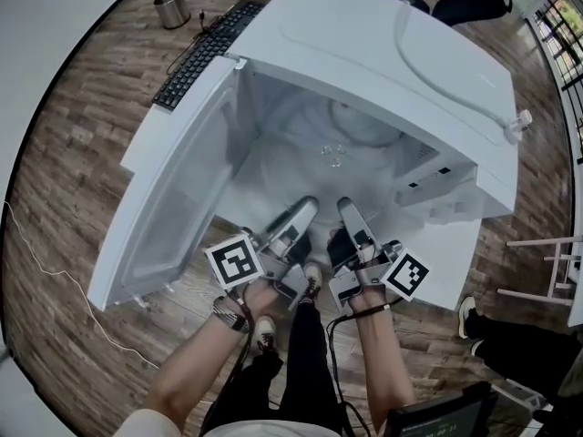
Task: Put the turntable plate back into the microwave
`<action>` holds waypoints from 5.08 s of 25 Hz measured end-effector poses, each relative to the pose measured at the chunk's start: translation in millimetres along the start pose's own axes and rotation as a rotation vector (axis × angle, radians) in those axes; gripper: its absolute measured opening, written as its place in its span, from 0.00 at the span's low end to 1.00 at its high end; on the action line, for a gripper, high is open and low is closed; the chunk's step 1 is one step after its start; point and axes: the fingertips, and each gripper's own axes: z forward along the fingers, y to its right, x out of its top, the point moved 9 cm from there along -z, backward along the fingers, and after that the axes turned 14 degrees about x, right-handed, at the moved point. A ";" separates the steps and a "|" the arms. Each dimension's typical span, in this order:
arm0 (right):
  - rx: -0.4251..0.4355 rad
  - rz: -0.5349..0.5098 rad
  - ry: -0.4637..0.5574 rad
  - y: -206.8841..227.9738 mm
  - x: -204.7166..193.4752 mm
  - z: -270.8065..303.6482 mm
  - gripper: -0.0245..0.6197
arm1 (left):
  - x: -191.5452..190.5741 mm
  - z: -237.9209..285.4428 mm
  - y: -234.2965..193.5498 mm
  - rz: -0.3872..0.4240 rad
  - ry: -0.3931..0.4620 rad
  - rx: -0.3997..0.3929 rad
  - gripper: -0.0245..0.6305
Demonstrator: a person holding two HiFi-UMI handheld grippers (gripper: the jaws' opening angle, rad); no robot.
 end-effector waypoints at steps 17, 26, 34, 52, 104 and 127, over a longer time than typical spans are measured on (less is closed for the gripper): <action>-0.040 0.026 0.016 25.0 23.4 16.4 0.13 | 15.0 35.0 -2.7 -0.027 0.003 0.014 0.16; -0.053 0.049 0.028 30.9 24.6 15.8 0.13 | 15.3 40.1 -5.3 -0.036 -0.007 0.025 0.16; -0.070 0.062 0.032 35.5 24.9 16.1 0.14 | 20.7 43.2 -12.1 0.037 -0.012 0.049 0.17; -0.071 0.093 0.064 33.6 21.8 19.3 0.14 | 18.5 34.6 -8.3 0.025 0.031 0.112 0.20; -0.187 -0.020 0.071 23.9 40.3 33.0 0.17 | 47.0 61.3 2.3 0.106 -0.008 0.075 0.17; -0.174 -0.083 0.054 25.4 49.1 52.7 0.18 | 77.5 78.6 11.3 0.261 -0.046 0.088 0.20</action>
